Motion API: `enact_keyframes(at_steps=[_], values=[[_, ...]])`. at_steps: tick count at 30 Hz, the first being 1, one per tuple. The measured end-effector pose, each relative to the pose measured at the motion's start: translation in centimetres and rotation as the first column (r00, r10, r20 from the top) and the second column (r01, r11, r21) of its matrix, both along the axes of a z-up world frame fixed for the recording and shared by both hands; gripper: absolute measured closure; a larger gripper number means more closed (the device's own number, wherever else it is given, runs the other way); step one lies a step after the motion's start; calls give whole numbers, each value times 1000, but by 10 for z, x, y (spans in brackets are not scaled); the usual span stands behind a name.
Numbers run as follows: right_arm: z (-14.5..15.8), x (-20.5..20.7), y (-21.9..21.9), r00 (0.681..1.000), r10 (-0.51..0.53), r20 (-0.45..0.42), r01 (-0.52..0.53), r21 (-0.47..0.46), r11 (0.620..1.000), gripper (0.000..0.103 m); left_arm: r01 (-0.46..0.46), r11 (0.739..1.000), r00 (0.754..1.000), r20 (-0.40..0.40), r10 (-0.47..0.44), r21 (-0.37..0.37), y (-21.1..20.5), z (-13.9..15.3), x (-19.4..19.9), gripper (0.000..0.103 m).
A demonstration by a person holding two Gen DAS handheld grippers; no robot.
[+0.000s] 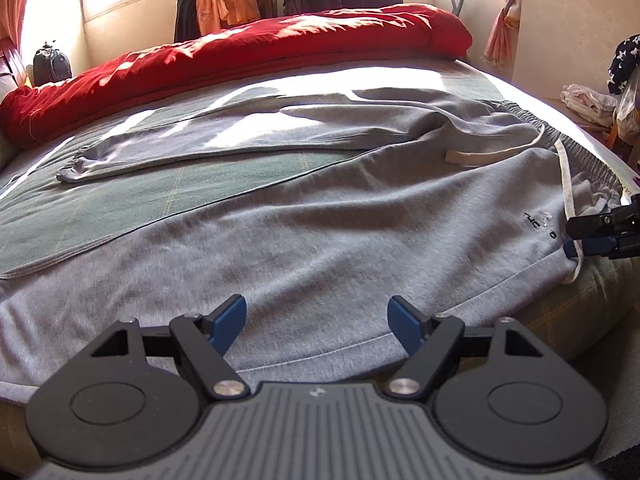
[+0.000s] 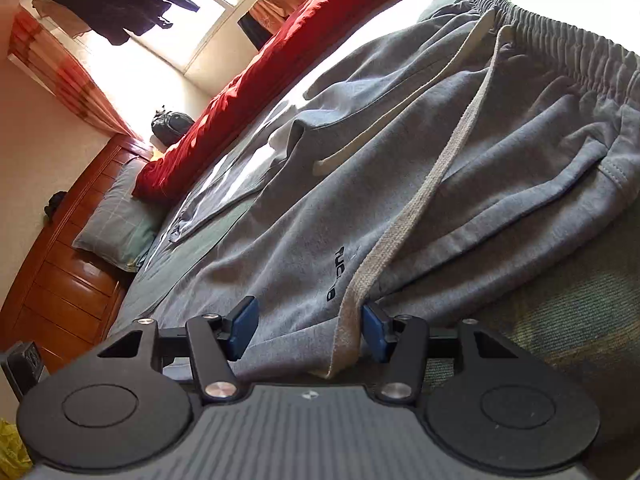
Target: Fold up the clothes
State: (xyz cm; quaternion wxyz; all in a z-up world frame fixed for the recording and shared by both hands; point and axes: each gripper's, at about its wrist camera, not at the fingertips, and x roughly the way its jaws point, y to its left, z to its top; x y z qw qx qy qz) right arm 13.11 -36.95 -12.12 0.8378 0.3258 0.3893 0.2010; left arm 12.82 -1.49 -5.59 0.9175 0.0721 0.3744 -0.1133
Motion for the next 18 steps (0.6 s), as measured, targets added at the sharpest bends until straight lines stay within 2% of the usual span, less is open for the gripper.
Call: enact_keyframes(at_steps=[2, 5, 7, 15, 18], values=[[0, 1, 11, 1000, 10, 3, -10, -26, 1000, 43, 2, 1000, 1000, 0, -2, -6, 2, -1, -1, 25], [10, 5, 20, 998, 53, 38, -54, 15, 998, 41, 1, 1000, 1000, 4, -1, -26, 9, 0, -3, 25], [22, 11, 27, 996, 72, 61, -73, 10, 997, 41, -6, 999, 1000, 9, 6, -41, 14, 1, -3, 25], [79, 63, 75, 971, 185, 150, -164, -143, 976, 36, -27, 998, 999, 21, 29, -64, 28, 2, -6, 25], [92, 87, 87, 964, 207, 169, -183, -148, 972, 36, -47, 996, 999, 23, 49, -74, 36, 3, -7, 25]])
